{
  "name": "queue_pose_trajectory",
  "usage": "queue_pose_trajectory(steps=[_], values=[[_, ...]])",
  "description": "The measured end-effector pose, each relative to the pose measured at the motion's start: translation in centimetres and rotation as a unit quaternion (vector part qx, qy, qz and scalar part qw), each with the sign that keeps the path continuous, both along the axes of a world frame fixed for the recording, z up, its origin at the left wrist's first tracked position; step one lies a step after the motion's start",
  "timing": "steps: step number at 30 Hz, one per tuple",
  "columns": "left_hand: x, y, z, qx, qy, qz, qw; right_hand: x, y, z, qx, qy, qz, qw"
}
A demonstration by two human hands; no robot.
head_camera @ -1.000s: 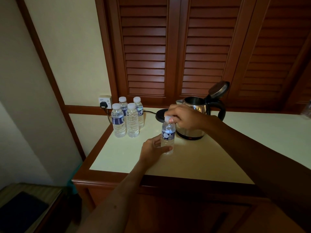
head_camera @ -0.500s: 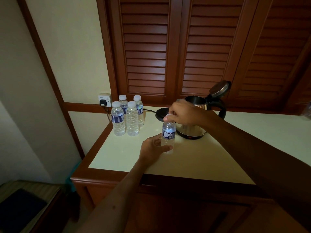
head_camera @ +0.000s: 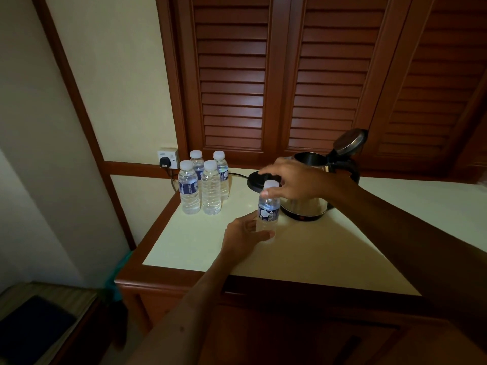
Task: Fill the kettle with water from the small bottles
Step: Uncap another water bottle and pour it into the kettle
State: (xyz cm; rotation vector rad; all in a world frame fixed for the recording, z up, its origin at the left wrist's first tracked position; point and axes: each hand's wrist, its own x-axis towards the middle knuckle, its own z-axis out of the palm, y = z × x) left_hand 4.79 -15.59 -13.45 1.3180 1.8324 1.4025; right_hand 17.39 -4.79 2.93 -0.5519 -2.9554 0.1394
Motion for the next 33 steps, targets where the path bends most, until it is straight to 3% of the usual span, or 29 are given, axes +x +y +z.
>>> queue_pose_trajectory(steps=[8,14,16,21,24,33], values=[[0.1,-0.3,0.2,0.006,0.021,-0.009,1.000,0.0,-0.4,-0.8,0.004,0.058,0.018,0.998],[0.2,-0.3,0.5,0.004,0.017,-0.005,1.000,2.4,0.8,-2.1,-0.117,0.256,-0.005,0.959],[0.2,-0.3,0.3,0.009,0.017,-0.003,1.000,3.9,1.0,-3.8,-0.130,0.243,-0.035,0.961],[0.4,-0.2,0.5,-0.009,0.036,0.005,0.999,7.6,1.1,-10.2,-0.183,0.086,-0.127,0.971],[0.4,-0.2,0.7,-0.019,0.034,0.010,0.999,8.7,1.3,-12.7,-0.152,0.037,-0.180,0.971],[0.6,-0.4,0.3,-0.006,0.045,0.009,0.999,11.7,1.8,-15.2,-0.162,0.175,-0.232,0.943]])
